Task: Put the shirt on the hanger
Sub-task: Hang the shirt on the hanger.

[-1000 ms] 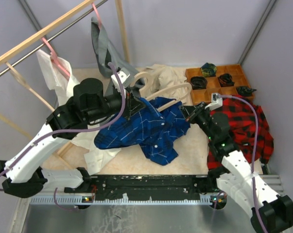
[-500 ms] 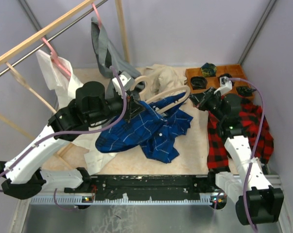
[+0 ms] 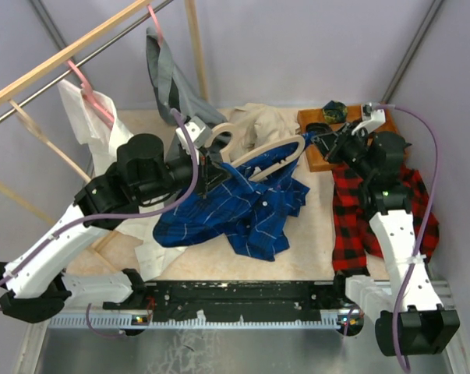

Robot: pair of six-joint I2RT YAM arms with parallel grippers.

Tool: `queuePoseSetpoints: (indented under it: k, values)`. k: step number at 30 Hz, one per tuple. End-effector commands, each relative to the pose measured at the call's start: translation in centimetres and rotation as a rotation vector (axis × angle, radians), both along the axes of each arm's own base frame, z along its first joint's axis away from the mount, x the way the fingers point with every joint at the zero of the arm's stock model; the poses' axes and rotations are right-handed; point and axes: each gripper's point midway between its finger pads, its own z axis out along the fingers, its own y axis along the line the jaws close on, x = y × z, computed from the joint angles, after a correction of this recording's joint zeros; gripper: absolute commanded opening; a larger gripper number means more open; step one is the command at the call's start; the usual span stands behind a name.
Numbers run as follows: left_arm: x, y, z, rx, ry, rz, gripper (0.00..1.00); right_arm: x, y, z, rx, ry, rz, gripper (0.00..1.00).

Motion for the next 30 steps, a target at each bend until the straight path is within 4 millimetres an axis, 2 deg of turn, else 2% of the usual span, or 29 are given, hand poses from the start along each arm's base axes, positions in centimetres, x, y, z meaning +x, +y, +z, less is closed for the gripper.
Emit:
queuePoseSetpoints:
  k: [1,5,10,15,23,30]
  values:
    - [-1.0,1.3,1.4,-0.044,-0.022,-0.001,0.00,1.4,-4.0,2.1,-0.129,-0.058,-0.181,0.00]
    - [-1.1,1.5,1.1,-0.042,-0.026,-0.003,0.00,1.3,-4.9,3.1,-0.173,-0.067,-0.222,0.00]
    - [-0.8,1.8,0.3,-0.016,-0.019,0.016,0.00,0.4,-5.1,4.7,-0.227,-0.094,-0.215,0.00]
    - [0.5,2.4,-0.6,0.017,-0.026,0.094,0.00,-1.2,-4.7,5.5,-0.268,-0.068,-0.171,0.00]
    - [2.9,1.6,-1.2,0.084,-0.099,0.139,0.00,-4.6,-0.3,5.4,-0.199,-0.007,0.106,0.00]
    - [3.4,-0.8,-1.9,0.098,-0.114,0.070,0.00,-7.2,3.3,8.3,-0.022,-0.059,0.314,0.00]
